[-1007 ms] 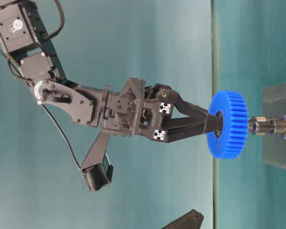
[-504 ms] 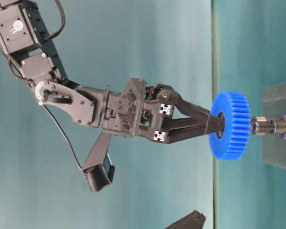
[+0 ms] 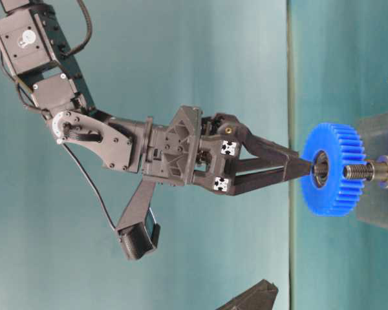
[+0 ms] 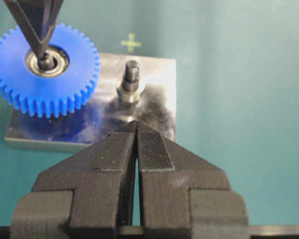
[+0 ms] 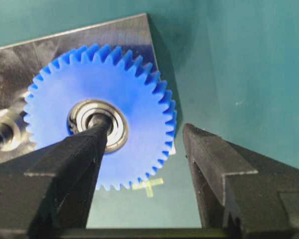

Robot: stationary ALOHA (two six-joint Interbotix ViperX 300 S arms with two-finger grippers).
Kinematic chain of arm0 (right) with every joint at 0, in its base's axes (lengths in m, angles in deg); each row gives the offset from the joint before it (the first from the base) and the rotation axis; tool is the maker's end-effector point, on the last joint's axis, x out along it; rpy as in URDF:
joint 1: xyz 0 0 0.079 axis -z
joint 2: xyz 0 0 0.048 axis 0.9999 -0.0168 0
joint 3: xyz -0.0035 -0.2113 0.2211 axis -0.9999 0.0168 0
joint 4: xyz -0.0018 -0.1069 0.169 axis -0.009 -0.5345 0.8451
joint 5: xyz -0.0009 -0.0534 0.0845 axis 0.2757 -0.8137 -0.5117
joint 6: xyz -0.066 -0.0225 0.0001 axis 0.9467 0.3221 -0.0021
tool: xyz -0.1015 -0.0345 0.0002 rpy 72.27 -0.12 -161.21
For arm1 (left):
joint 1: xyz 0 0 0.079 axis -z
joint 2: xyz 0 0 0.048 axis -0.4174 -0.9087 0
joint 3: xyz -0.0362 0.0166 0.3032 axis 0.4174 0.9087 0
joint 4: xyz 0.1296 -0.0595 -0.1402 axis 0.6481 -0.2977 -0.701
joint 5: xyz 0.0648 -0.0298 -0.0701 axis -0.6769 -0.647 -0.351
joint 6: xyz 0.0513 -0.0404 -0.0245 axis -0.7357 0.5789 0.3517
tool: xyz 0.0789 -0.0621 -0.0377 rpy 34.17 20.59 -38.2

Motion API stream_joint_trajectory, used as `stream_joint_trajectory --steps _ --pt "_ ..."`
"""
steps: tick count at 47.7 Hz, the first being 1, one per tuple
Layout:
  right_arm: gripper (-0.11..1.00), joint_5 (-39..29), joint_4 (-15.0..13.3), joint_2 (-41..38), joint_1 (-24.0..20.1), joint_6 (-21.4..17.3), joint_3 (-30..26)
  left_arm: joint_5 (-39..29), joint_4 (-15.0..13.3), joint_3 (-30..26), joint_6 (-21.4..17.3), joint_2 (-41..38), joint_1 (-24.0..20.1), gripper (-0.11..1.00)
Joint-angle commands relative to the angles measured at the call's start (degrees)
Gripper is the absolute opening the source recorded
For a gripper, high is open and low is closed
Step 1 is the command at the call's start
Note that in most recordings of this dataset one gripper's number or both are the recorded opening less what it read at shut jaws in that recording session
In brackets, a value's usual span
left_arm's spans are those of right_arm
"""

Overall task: Fit the large gear onto the shaft.
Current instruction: 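Lower the gear's bearing onto the upper shaft with the right gripper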

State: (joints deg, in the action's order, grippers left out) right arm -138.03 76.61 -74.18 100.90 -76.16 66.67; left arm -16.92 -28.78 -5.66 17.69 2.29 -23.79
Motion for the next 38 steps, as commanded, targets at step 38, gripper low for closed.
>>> stream_joint_trajectory --steps 38 --pt "0.56 3.96 -1.32 -1.67 1.32 0.44 -3.08 0.53 0.18 -0.88 0.44 0.35 0.00 0.00"
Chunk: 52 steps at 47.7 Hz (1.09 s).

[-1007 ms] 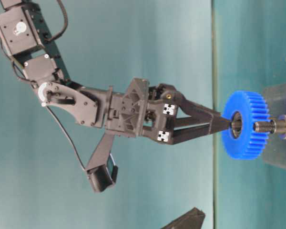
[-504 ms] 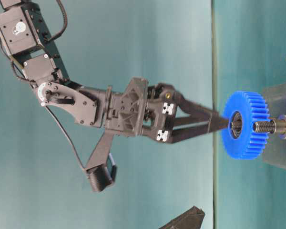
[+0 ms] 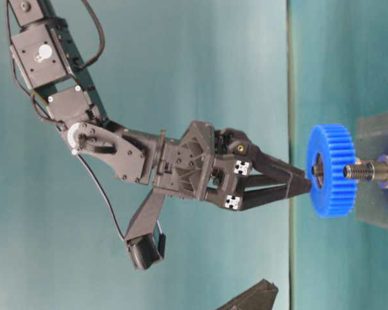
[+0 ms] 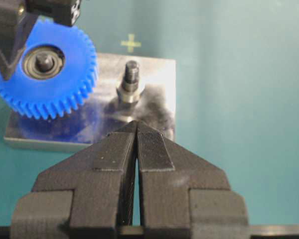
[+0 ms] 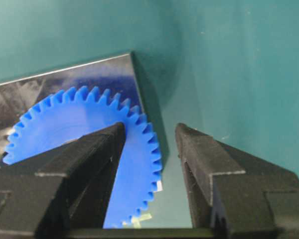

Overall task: Fit the large gear onto the shaft.
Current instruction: 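Lower the gear's bearing onto the upper shaft with the right gripper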

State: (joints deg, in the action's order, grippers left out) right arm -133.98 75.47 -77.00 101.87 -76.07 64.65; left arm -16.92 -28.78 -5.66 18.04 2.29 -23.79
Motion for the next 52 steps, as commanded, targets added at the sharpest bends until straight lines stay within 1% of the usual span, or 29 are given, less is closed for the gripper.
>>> stream_joint_trajectory --steps 1,11,20,27,38,44,52 --pt "0.56 -0.35 -0.18 1.41 0.44 0.35 -1.14 0.53 0.09 -0.88 0.09 0.35 0.09 0.00" --pt "0.56 -3.87 -0.18 3.78 0.18 0.18 -1.67 0.53 0.18 -0.88 0.09 0.26 0.09 0.00" --pt "0.56 -6.42 -0.18 5.10 -1.32 0.26 -1.14 0.53 0.18 -0.70 0.09 0.35 0.09 0.00" --pt "0.56 -6.50 0.00 5.71 -2.46 0.26 -0.18 0.53 0.18 -0.70 0.09 0.35 0.00 0.00" --pt "0.57 -6.15 0.09 6.33 -3.52 0.26 5.27 0.53 0.18 -0.62 0.09 0.35 0.00 0.00" --pt "0.56 -4.31 0.09 7.29 -3.34 0.00 7.56 0.53 0.18 -0.62 0.09 0.35 0.00 0.00" --pt "0.56 -3.52 0.00 8.61 -3.25 -0.44 6.94 0.53 0.18 -0.62 0.09 0.35 0.00 0.00"
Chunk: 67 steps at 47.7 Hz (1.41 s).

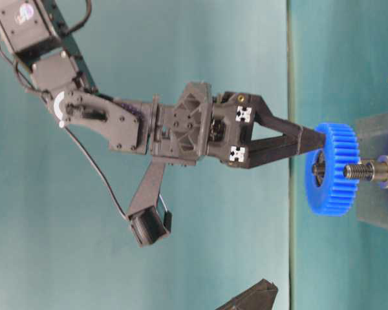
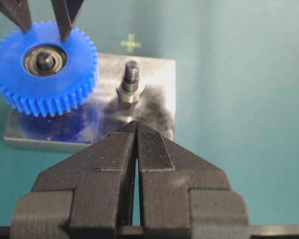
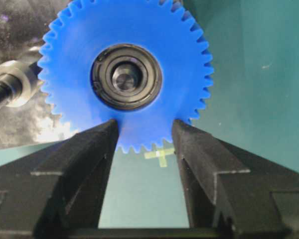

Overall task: Fit the large gear onto the shaft.
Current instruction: 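Open the right gripper and withdraw it upward from the gear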

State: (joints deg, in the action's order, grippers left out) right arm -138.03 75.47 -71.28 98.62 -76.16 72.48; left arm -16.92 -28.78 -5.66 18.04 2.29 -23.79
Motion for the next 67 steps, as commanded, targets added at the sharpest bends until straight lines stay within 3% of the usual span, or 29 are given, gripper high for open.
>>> stream_joint_trajectory --steps 1,16,28,45,57,67 --pt "0.56 0.53 0.00 3.08 0.09 -0.35 -1.05 0.53 0.18 -0.62 0.09 0.26 0.00 0.00" --pt "0.56 -2.64 0.00 6.42 0.09 -0.44 -3.08 0.53 0.18 -0.70 0.09 0.35 0.09 0.00" --pt "0.56 -2.11 -0.18 16.26 0.35 0.09 3.60 0.53 0.18 -0.53 0.09 0.26 0.09 0.00" --pt "0.56 13.01 -0.35 30.50 0.62 -0.62 23.91 0.79 0.09 -0.53 -0.18 0.88 0.00 0.00" --pt "0.56 23.99 -0.18 37.44 0.44 -2.11 33.22 0.79 0.18 -1.05 -2.64 0.70 0.09 0.00" --pt "0.56 38.41 -0.18 43.07 -1.23 -1.85 41.31 0.88 0.18 -0.97 -4.39 0.70 0.00 0.00"
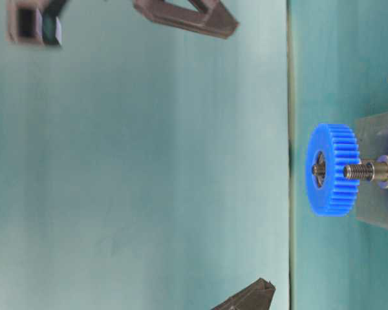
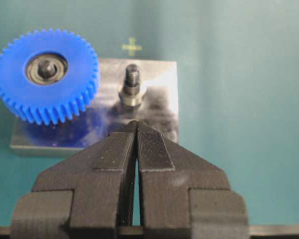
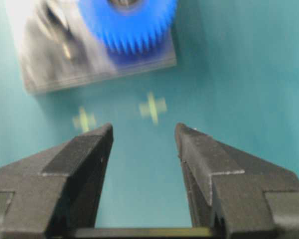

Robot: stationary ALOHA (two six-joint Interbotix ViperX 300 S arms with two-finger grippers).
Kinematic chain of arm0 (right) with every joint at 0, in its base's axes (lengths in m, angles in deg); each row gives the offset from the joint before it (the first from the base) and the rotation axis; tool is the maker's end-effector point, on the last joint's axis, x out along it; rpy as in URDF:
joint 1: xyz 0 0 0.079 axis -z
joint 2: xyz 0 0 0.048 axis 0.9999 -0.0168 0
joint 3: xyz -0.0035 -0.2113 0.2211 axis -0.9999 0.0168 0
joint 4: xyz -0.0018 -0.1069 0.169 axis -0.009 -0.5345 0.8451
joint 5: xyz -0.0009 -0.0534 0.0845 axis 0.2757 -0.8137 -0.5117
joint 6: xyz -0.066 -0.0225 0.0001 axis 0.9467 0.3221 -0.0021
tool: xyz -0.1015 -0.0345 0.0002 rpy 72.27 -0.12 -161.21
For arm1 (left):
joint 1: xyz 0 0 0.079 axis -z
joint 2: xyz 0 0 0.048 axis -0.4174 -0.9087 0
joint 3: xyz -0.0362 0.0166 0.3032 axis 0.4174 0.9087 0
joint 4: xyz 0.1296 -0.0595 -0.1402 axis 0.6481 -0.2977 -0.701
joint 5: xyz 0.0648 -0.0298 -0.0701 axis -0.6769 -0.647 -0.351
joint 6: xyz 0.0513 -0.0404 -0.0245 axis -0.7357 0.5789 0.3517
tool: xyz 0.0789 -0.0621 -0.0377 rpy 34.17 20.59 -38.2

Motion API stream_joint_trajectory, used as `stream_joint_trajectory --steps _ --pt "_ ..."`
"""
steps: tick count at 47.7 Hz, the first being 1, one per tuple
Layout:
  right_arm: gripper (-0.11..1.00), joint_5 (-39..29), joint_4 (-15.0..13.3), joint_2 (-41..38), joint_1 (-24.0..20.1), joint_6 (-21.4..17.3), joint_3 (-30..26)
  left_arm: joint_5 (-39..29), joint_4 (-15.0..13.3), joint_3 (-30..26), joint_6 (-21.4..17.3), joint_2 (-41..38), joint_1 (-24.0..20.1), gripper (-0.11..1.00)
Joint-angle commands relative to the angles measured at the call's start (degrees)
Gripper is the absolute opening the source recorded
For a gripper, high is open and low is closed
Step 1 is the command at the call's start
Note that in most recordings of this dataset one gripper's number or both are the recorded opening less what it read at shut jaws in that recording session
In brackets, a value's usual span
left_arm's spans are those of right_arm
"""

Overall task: Fit the large gear onto the shaft.
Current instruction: 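Open the right gripper and withdraw it upward from the gear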

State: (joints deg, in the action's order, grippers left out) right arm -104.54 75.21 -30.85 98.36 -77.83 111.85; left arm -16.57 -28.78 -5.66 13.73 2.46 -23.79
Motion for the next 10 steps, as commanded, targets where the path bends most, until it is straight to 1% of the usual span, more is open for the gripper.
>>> stream_joint_trajectory --steps 1,3,6,10 --pt "0.56 6.50 0.09 3.25 -1.23 -0.18 2.81 0.53 0.18 -0.88 0.00 0.44 0.00 0.00" --pt "0.56 10.46 0.09 4.92 -1.76 -0.35 5.10 0.53 0.18 -0.62 0.18 0.44 0.00 0.00" --pt "0.55 14.68 0.09 6.86 -2.64 -0.79 7.91 0.44 0.18 -0.35 0.35 0.44 0.00 0.00" --pt "0.55 18.19 0.26 9.05 -3.43 -0.97 10.90 0.53 0.18 -0.09 0.44 0.44 0.00 0.00"
